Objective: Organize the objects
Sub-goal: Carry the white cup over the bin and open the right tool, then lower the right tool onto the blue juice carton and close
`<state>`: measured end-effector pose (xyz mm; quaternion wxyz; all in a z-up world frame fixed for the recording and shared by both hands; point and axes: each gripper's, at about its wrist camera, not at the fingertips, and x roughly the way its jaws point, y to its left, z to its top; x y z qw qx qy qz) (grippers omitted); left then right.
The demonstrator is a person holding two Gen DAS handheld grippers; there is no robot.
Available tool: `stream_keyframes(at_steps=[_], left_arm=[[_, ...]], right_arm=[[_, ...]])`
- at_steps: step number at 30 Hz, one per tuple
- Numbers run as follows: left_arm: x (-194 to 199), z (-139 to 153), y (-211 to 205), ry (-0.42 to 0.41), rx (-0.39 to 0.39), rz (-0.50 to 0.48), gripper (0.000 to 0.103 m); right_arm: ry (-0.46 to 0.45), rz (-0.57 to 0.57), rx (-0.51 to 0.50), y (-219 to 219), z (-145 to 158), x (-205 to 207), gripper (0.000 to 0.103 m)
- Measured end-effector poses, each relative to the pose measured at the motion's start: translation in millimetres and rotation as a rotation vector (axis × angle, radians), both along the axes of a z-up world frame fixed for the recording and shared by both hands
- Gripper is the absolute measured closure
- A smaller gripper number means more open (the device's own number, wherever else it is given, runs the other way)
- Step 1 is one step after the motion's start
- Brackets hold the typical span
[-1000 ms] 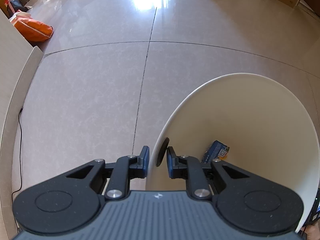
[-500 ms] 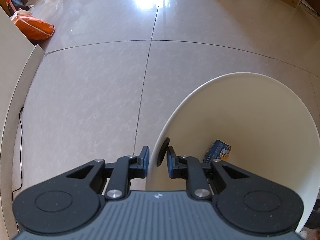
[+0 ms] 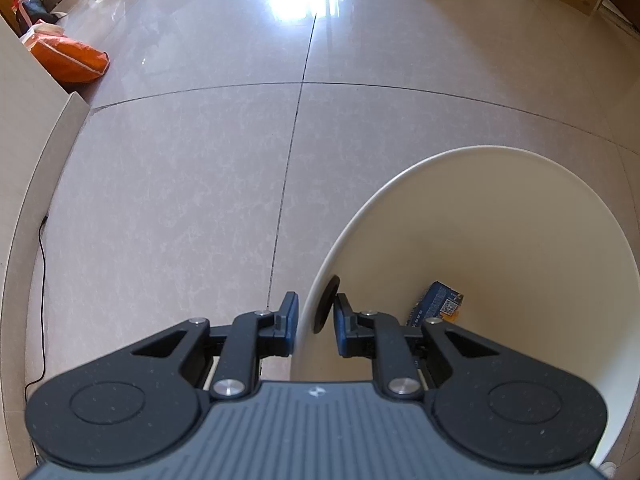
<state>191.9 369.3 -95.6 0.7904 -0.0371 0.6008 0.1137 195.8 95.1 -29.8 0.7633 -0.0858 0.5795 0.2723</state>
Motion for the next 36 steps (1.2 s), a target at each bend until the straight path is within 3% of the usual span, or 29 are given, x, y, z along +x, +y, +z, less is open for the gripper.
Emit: stream_keyframes(at_steps=[9, 11, 12, 13, 15, 25, 33, 36], left_arm=[[0.3, 0.4, 4.7, 0.002, -0.018, 0.006, 0.086], [1.3, 0.1, 6.5, 0.002, -0.023, 0.007, 0.086], [1.4, -0.2, 7.4, 0.002, -0.024, 0.008, 0.086], [1.4, -0.4, 7.9, 0.002, -0.023, 0.008, 0.086], [1.8, -0.4, 7.9, 0.002, -0.023, 0.007, 0.086], [1.2, -1.5, 6.8, 0.002, -0.017, 0.005, 0.086], [1.0, -0.8, 6.1, 0.003, -0.018, 0.009, 0.086], [1.3, -0.4, 6.1, 0.003, -0.013, 0.007, 0.086]], right_arm=[[-0.033, 0.099, 0.032, 57.1, 5.3, -4.2, 0.060], [-0.047, 0.129, 0.022, 64.4, 6.3, -6.8, 0.039], [-0.063, 0.134, 0.014, 66.7, 9.0, -9.1, 0.020], [-0.088, 0.132, 0.013, 67.3, 12.8, -11.0, 0.011], [-0.123, 0.132, 0.024, 66.1, 21.3, -12.4, 0.010], [-0.132, 0.048, 0.007, 21.2, 17.4, -5.4, 0.007], [-0.145, -0.052, 0.016, -51.4, -30.1, -17.4, 0.006], [-0.183, 0.004, 0.020, -82.6, -63.8, -30.6, 0.002]])
